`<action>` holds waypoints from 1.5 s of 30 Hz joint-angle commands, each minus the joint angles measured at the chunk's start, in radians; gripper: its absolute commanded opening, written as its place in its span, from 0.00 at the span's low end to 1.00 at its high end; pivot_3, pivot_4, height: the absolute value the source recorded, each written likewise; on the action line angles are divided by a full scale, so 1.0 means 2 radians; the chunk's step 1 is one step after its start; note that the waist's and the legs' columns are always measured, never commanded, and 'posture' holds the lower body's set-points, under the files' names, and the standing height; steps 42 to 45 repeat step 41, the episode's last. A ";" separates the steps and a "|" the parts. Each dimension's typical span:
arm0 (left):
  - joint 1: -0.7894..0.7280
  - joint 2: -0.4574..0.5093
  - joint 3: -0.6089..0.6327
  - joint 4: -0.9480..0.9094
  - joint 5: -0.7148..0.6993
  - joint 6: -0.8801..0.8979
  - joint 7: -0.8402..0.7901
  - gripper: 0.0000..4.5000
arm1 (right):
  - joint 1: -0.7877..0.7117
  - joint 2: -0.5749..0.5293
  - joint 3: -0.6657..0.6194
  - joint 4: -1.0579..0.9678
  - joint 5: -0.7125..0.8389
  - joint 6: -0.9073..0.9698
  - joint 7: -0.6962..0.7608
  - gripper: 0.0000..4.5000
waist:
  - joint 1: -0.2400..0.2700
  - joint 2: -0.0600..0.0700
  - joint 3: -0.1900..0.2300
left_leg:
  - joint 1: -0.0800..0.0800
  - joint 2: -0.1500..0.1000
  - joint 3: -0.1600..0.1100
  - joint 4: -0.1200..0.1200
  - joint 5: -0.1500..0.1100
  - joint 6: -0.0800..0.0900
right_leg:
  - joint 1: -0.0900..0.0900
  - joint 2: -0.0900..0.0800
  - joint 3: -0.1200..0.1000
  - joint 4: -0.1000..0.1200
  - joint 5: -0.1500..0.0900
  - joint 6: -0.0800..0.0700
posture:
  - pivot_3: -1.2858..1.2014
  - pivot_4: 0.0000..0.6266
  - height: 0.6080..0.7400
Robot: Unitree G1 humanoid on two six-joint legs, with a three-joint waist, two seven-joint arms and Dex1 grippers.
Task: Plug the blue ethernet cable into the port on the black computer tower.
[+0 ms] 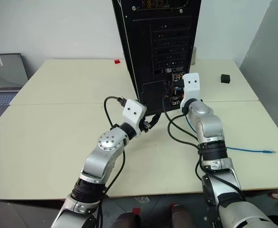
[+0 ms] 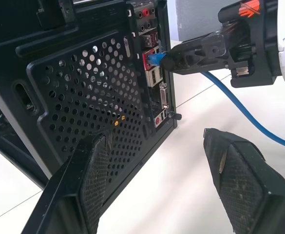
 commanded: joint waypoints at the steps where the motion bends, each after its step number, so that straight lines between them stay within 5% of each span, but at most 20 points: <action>1: 0.000 -0.001 0.000 -0.012 0.005 -0.007 0.001 0.71 | -0.008 -0.011 -0.008 -0.016 0.001 -0.026 0.010 0.00 | 0.000 0.000 0.000 | 0.000 0.000 0.000 0.000 0.000 0.000 | 0.000 0.000 0.000 0.000 0.000 0.000 | 0.52 0.24 1.00; 3: 0.000 -0.001 0.000 -0.012 0.005 -0.007 0.001 0.71 | -0.005 -0.013 -0.009 -0.017 0.002 -0.028 0.014 0.00 | 0.000 0.000 0.000 | 0.000 0.000 0.000 0.000 0.000 0.000 | 0.000 0.000 0.000 0.000 0.000 0.000 | 0.52 0.24 1.00; 5: -0.002 0.000 0.002 -0.010 0.004 -0.006 -0.001 0.71 | 0.001 -0.020 -0.007 -0.019 0.000 -0.029 0.024 0.15 | 0.000 0.000 0.000 | 0.000 0.000 0.000 0.000 0.000 0.000 | 0.000 0.000 0.000 0.000 0.000 0.000 | 0.52 0.24 1.00; 23: -0.021 0.078 0.014 -0.015 -0.010 0.017 -0.077 0.71 | 0.087 -0.126 -0.015 -0.193 0.057 0.043 0.159 0.99 | 0.006 0.000 0.000 | -0.002 0.000 -0.001 0.000 0.000 0.000 | 0.000 0.000 -0.001 -0.001 0.000 0.000 | 0.52 0.24 1.00; 35: -0.058 0.120 0.043 -0.022 -0.096 0.064 -0.182 0.71 | 0.156 -0.250 -0.056 -0.261 0.132 0.027 0.296 0.99 | 0.011 0.000 0.001 | -0.002 0.000 -0.001 0.000 0.000 0.000 | 0.000 0.000 -0.002 -0.001 0.000 0.000 | 0.52 0.24 1.00; 45: -0.065 0.129 0.046 -0.014 -0.096 0.045 -0.190 0.71 | 0.165 -0.275 -0.056 -0.255 0.130 0.015 0.308 0.99 | 0.010 -0.001 0.001 | -0.002 0.000 -0.001 0.000 0.000 0.000 | 0.000 0.000 -0.002 -0.002 0.000 0.000 | 0.52 0.24 1.00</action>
